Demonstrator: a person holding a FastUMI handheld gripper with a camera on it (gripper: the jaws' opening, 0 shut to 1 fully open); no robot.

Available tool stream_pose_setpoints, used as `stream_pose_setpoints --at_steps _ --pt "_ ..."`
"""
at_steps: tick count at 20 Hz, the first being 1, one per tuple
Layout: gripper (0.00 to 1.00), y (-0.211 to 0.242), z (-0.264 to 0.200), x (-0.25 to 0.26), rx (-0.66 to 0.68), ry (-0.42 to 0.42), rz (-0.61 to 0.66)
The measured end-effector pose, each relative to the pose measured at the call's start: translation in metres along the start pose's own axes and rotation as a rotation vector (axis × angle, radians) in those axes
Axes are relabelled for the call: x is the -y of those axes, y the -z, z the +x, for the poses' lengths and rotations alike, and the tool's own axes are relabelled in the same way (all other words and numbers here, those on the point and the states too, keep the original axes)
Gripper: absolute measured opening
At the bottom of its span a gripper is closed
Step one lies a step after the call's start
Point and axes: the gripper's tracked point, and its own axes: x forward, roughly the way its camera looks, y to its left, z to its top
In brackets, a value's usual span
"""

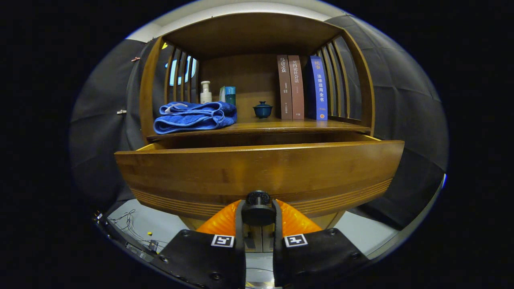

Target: Pull open the drawer, take out the items inside it, and place them on the countertop above the cabinet.

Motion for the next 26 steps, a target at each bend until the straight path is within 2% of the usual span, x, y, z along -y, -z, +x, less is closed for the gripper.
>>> stream_pose_setpoints --at_steps 7,15,18,22,26 --pt "0.31 0.022 -0.057 0.003 -0.034 -0.009 0.011" --pt "0.31 0.031 -0.075 0.004 -0.052 -0.017 0.004" --pt "0.44 0.023 -0.084 0.006 -0.049 -0.032 0.046" --pt "1.00 -0.027 -0.115 0.007 0.038 -0.059 0.029" --pt "1.00 -0.085 -0.129 0.004 0.049 -0.080 -0.037"
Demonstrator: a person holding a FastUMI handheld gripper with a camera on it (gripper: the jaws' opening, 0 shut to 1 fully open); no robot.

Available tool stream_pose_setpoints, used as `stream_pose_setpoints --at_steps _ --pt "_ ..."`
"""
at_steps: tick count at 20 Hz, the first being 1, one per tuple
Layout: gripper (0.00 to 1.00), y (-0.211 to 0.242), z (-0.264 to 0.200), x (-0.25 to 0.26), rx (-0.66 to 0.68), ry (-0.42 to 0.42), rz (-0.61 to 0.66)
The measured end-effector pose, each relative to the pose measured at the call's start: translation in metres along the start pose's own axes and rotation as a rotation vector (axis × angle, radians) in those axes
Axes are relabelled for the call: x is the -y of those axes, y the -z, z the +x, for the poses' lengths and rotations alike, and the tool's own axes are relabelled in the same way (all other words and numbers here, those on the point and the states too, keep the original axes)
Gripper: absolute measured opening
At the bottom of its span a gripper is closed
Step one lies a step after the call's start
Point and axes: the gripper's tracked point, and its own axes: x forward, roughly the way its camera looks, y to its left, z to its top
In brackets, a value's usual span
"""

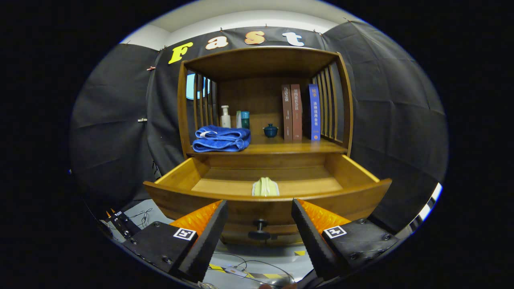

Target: Pull open the drawer, take out the items inside it, and place them on the countertop above the cabinet.

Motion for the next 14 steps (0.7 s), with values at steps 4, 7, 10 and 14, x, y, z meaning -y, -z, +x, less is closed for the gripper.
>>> stream_pose_setpoints --at_steps 4,7,10,14 --pt "1.00 -0.050 0.021 0.001 -0.032 0.029 -0.037" --pt "1.00 -0.059 0.057 0.001 -0.146 0.024 -0.072" --pt "0.99 -0.046 0.097 0.003 -0.291 0.019 -0.015" --pt "1.00 -0.005 0.146 0.006 -0.496 -0.001 0.026"
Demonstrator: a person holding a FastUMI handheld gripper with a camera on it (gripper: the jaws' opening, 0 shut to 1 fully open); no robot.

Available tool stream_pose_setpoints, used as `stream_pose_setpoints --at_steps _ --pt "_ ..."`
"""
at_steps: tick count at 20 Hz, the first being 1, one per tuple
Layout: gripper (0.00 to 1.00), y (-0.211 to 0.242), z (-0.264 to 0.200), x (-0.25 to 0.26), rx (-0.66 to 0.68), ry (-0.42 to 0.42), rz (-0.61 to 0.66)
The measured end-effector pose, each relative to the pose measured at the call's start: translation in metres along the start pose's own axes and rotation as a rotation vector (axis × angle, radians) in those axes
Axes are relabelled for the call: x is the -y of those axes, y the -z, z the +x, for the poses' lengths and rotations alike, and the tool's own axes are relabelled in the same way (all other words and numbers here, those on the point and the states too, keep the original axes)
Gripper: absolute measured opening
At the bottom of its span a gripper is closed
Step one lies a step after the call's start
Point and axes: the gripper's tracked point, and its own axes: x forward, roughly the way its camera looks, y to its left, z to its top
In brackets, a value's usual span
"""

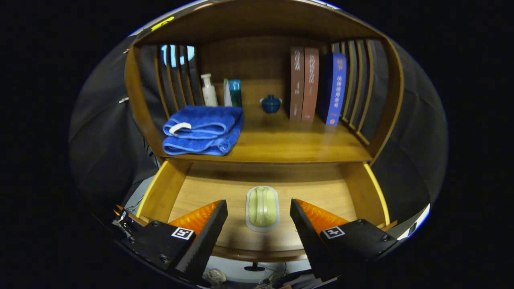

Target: Pull open the drawer, take out the items inside it, and place them on the countertop above the cabinet.

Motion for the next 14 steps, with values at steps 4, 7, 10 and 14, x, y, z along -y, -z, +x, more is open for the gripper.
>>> stream_pose_setpoints --at_steps 4,7,10,14 --pt "1.00 0.026 0.047 0.004 -0.170 -0.021 0.009" --pt "1.00 0.040 0.069 0.004 -0.240 -0.026 0.024" --pt "0.83 0.045 0.083 0.007 -0.264 -0.005 0.025" --pt "0.49 0.051 0.096 0.010 -0.297 0.010 0.011"
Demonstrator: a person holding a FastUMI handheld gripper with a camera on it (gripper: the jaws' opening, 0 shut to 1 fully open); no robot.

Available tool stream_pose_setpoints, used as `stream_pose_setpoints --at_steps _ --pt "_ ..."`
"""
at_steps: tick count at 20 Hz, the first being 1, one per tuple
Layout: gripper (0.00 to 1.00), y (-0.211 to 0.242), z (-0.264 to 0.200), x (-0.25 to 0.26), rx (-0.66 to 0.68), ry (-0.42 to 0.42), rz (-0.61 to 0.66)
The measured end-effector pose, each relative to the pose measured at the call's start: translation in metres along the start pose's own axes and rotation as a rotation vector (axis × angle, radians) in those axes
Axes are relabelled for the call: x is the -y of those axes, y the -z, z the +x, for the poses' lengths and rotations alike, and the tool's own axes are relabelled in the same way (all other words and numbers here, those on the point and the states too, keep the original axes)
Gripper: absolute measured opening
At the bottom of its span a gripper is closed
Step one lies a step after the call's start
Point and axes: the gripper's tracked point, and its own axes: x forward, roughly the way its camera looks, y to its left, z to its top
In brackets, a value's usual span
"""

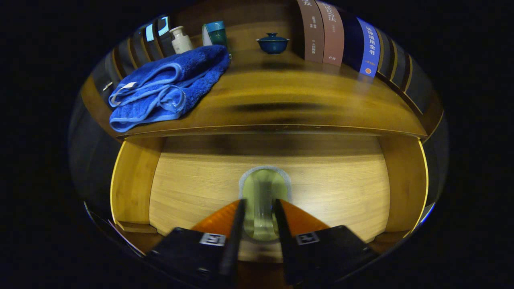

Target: Pull open the drawer, take out the items inside it, and place them on the countertop above the cabinet.

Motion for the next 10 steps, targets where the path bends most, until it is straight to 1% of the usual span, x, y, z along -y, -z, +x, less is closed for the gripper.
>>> stream_pose_setpoints --at_steps 1,2,3,4,7,10 --pt "0.37 -0.009 -0.003 -0.002 0.007 -0.003 -0.022" --pt "0.24 -0.001 0.000 -0.001 0.006 0.002 -0.044" --pt "0.24 -0.007 -0.009 -0.001 0.017 0.004 -0.044" --pt "0.11 -0.002 0.002 -0.001 0.015 0.002 -0.035" --pt "0.11 0.001 -0.009 -0.002 0.017 -0.020 -0.017" --pt "0.11 0.001 -0.039 -0.001 0.061 -0.035 0.008"
